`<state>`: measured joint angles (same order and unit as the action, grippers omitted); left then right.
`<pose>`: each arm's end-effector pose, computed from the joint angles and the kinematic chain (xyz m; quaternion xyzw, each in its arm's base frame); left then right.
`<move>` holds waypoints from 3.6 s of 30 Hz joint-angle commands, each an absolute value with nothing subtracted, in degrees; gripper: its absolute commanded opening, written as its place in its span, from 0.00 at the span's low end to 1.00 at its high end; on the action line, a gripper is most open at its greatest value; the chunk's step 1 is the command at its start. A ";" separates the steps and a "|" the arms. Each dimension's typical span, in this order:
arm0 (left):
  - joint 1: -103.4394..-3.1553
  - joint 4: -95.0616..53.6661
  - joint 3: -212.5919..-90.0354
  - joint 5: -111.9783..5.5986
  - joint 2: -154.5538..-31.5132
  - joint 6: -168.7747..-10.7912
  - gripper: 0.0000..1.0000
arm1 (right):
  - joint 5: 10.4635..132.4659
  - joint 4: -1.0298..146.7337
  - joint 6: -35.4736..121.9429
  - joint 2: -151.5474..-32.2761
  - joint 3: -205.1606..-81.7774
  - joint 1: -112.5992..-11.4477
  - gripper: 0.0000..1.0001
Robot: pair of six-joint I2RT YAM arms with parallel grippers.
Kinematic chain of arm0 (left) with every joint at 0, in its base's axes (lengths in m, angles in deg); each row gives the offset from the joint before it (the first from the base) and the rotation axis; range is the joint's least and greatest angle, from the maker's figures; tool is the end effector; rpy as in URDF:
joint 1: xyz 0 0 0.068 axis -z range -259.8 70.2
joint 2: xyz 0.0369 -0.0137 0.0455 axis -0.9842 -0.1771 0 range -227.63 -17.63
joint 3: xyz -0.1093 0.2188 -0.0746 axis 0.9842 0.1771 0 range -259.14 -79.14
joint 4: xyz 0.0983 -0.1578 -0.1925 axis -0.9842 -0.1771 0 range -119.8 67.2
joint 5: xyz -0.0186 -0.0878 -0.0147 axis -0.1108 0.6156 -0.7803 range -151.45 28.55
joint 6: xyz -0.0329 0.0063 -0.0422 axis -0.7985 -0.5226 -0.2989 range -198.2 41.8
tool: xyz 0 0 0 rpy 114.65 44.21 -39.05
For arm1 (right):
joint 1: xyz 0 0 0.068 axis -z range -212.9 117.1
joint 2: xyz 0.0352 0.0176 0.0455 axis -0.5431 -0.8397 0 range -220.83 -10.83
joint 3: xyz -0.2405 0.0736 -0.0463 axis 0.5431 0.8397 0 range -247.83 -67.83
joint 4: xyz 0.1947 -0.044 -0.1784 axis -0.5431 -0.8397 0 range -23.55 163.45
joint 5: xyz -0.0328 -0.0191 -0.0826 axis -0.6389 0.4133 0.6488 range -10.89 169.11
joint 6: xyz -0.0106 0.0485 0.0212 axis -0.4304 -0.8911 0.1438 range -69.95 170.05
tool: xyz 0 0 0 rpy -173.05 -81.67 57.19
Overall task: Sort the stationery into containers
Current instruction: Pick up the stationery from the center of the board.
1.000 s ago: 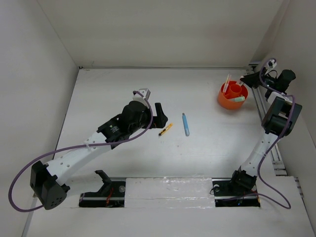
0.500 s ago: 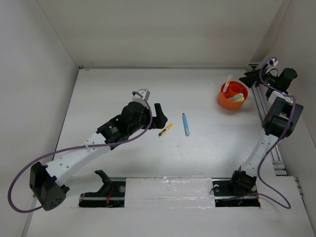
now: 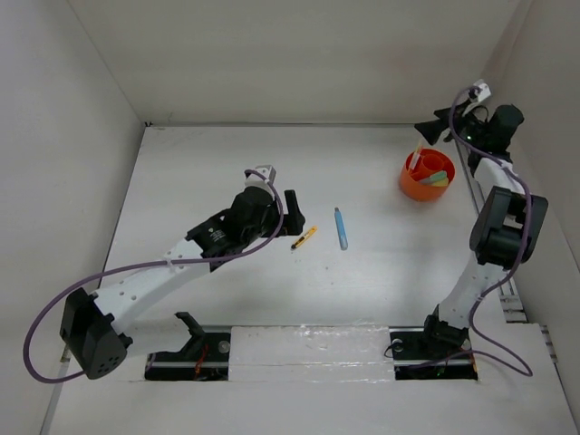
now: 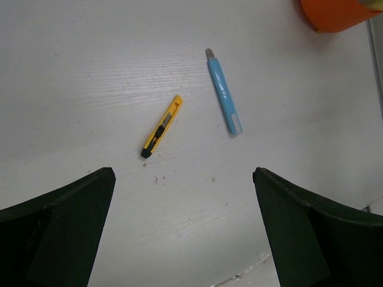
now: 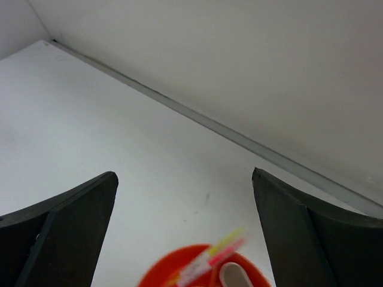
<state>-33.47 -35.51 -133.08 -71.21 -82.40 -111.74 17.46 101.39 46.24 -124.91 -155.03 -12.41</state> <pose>0.1932 -0.1936 0.3044 0.0465 0.8335 -0.2959 0.4643 0.4447 -0.1326 0.2797 -0.2309 0.6650 0.2664 0.6584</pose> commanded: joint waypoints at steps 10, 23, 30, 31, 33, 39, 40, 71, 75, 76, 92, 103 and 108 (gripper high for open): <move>-33.65 -36.51 -134.60 -77.88 -96.10 -113.97 1.00 | 102.22 55.09 55.68 -107.60 -153.79 -56.78 1.00; -33.65 -37.56 -136.01 -79.38 -101.47 -113.97 1.00 | 84.92 56.94 47.06 -93.89 -132.53 -59.26 1.00; -33.65 -37.04 -136.53 -76.41 -102.08 -113.19 1.00 | 83.50 55.60 47.15 -89.06 -127.17 -63.13 0.99; -33.65 -36.52 -136.54 -76.39 -103.05 -112.66 1.00 | 82.98 56.21 47.15 -88.36 -126.47 -63.13 0.99; -33.65 -37.30 -138.55 -75.87 -105.76 -111.26 0.96 | 81.22 56.22 47.15 -87.65 -125.67 -63.13 0.99; -33.13 -39.15 -142.34 -77.44 -113.51 -107.65 0.95 | 78.93 55.17 47.15 -85.19 -124.53 -63.66 0.98; -33.13 -39.15 -142.86 -77.97 -115.60 -106.95 0.95 | 78.93 55.17 47.67 -83.53 -124.00 -63.66 0.98; -30.93 -37.30 -143.66 -68.57 -125.65 -102.90 0.00 | 61.01 65.88 43.90 -72.97 -116.44 -54.08 0.94; -30.93 -33.80 -140.77 -72.60 -118.30 -103.43 0.00 | 61.62 66.42 43.90 -74.11 -117.66 -53.46 0.94; -30.93 -32.22 -139.36 -72.61 -116.26 -103.43 0.00 | 60.22 66.42 43.90 -74.11 -117.67 -52.94 0.94; -28.64 -9.27 -122.04 -70.33 -89.00 -100.00 0.00 | 52.21 99.10 21.58 -79.03 -111.87 -61.54 0.90; -28.64 -6.63 -119.31 -68.48 -82.75 -100.00 0.00 | 58.63 101.65 18.33 -84.57 -112.83 -67.34 0.77; -28.64 -6.01 -119.31 -66.64 -82.23 -99.48 0.00 | 58.46 104.20 17.79 -86.32 -112.83 -67.35 0.63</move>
<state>-28.77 -9.09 -119.85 -68.57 -84.17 -100.70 58.20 97.50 19.18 -85.96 -112.46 -66.74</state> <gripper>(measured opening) 0.084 0.647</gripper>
